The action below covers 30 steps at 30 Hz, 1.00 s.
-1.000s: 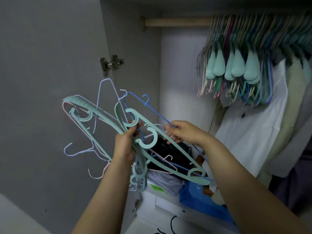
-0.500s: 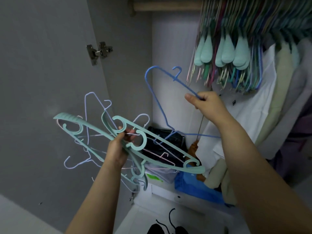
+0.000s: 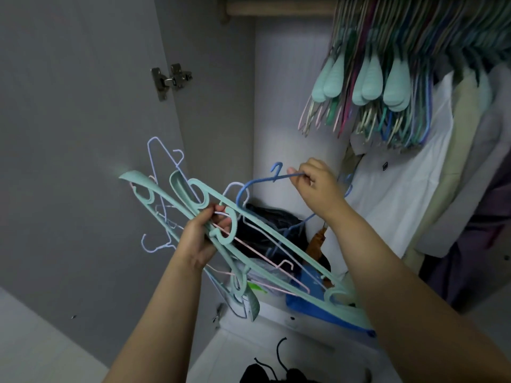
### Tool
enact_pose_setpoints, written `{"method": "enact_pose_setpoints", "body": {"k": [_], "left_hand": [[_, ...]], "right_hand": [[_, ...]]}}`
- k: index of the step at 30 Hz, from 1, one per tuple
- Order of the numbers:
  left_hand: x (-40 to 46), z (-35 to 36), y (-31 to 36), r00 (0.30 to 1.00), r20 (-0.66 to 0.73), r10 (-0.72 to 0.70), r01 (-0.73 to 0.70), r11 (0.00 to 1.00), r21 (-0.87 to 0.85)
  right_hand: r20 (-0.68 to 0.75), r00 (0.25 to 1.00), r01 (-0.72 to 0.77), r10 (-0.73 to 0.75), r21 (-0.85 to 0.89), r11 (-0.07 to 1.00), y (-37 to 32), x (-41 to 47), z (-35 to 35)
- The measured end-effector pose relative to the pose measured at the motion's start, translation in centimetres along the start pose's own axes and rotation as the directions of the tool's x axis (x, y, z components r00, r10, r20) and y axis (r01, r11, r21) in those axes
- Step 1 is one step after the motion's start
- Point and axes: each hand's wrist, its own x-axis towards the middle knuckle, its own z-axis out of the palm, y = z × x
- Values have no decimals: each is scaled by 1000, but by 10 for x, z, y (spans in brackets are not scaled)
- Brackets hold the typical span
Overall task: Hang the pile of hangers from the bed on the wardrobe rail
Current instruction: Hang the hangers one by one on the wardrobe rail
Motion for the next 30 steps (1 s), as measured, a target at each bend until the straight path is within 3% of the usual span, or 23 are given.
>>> {"method": "enact_pose_setpoints", "body": {"k": [5, 11, 15, 18, 21, 24, 25, 28, 30], "left_hand": [[-4, -24, 1, 1000, -2, -23, 23, 993, -115], [-9, -41, 1, 987, 145, -63, 57, 998, 40], [-23, -29, 2, 963, 247, -108, 123, 991, -46], [-34, -14, 4, 907, 405, -114, 100, 993, 54], [-37, -2, 7, 880, 469, -74, 37, 996, 87], [-38, 1, 11, 825, 563, -54, 49, 998, 25], [-38, 1, 14, 851, 523, -48, 37, 999, 31], [-37, 9, 16, 933, 360, -13, -19, 996, 84], [-36, 18, 16, 960, 273, 67, -95, 991, 91]], "right_hand": [[-135, 984, -119, 119, 4, 993, 13, 8, -14], [-132, 936, -303, 327, 171, 937, -1, 32, -28], [66, 907, -419, 416, 44, 907, -15, 56, -14], [212, 873, -419, 440, -135, 898, -19, 58, 5], [292, 836, -391, 465, -277, 878, -15, 53, 29], [361, 745, -410, 560, -415, 813, -6, 44, 44], [385, 697, -443, 605, -433, 785, -2, 38, 47], [505, 432, -661, 747, -386, 643, 4, 17, 49], [610, 283, -771, 740, -315, 554, 6, 4, 45]]}}
